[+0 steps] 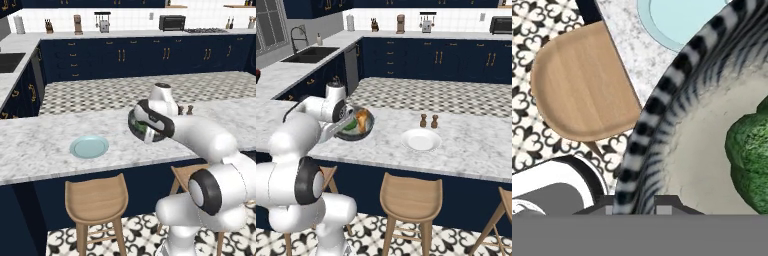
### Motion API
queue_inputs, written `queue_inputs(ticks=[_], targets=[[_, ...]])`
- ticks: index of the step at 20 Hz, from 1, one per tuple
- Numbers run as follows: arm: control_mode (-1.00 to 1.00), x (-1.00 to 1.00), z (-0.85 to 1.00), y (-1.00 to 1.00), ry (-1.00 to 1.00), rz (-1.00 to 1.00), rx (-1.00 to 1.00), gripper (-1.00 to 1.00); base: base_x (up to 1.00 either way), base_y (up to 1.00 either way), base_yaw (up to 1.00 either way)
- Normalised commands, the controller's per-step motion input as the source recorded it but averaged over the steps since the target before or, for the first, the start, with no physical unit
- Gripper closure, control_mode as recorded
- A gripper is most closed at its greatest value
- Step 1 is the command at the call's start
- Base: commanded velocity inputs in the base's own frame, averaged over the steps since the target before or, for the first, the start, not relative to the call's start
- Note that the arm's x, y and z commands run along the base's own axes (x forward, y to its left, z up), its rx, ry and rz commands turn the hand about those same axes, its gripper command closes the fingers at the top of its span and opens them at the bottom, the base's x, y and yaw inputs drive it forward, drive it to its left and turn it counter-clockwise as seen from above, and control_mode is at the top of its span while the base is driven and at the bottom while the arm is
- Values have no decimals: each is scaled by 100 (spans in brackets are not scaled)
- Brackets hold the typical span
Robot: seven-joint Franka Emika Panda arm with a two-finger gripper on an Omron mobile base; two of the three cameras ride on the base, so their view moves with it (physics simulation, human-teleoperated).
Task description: Pick the chicken drumstick and broccoli from their plates and place them in the bowl. Then put the bowl in the fridge.
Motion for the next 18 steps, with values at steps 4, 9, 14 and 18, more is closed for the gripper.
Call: queue_inputs(ticks=[4, 9, 14, 18], targets=[[-100, -100, 36, -12, 0, 0, -3, 100, 0, 0, 0], [-100, -100, 29, -16, 0, 0, -2, 100, 0, 0, 0], [-100, -78, 9, -11, 2, 0, -8, 100, 0, 0, 0], [-100, -4, 0, 0, 2, 0, -3, 100, 0, 0, 0]])
